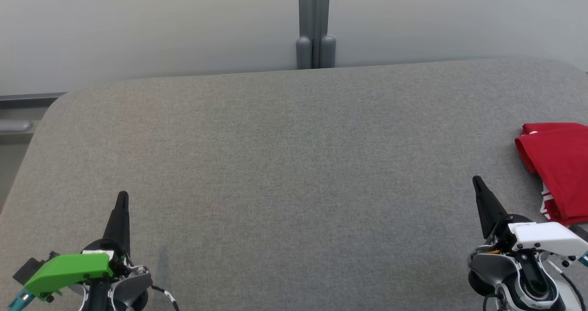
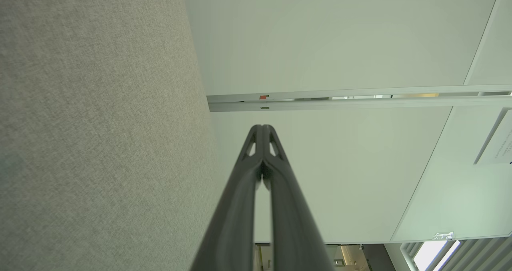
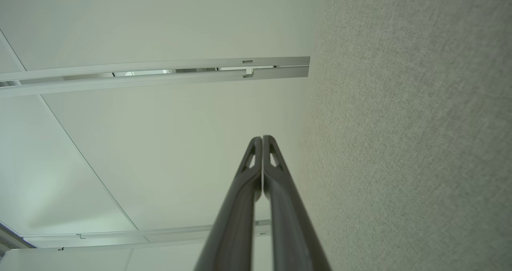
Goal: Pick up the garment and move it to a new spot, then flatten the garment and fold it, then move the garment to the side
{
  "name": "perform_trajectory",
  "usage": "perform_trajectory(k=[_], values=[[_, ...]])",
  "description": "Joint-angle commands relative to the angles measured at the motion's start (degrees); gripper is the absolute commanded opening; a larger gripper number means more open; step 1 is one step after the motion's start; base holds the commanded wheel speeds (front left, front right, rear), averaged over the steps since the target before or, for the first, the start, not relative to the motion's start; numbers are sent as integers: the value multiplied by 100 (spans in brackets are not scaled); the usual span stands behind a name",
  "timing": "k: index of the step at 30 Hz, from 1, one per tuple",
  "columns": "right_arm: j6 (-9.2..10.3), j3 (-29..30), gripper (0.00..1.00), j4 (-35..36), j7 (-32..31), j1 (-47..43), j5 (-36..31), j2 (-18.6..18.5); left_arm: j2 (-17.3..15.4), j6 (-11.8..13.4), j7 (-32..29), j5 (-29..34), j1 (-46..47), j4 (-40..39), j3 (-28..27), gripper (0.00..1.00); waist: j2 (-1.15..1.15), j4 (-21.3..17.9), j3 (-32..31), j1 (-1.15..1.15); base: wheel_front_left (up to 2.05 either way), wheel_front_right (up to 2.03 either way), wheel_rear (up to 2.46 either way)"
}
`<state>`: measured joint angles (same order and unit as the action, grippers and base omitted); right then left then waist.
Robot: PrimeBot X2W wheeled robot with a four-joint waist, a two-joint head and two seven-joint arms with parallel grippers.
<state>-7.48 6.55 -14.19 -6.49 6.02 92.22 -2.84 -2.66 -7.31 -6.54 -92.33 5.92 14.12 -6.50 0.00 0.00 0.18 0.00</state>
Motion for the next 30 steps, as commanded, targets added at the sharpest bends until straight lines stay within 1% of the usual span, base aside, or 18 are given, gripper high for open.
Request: perform_trajectory(k=[1,30], values=[[-2,10,0,28,-20,38,35,-4,-40,-33,-21,-16,66,-14,-13,0,0,0,0,0,0,0,0],[-2,9,0,28,-18,38,36,-4,-40,-34,-21,-17,65,-14,-12,0,0,0,0,0,0,0,0]])
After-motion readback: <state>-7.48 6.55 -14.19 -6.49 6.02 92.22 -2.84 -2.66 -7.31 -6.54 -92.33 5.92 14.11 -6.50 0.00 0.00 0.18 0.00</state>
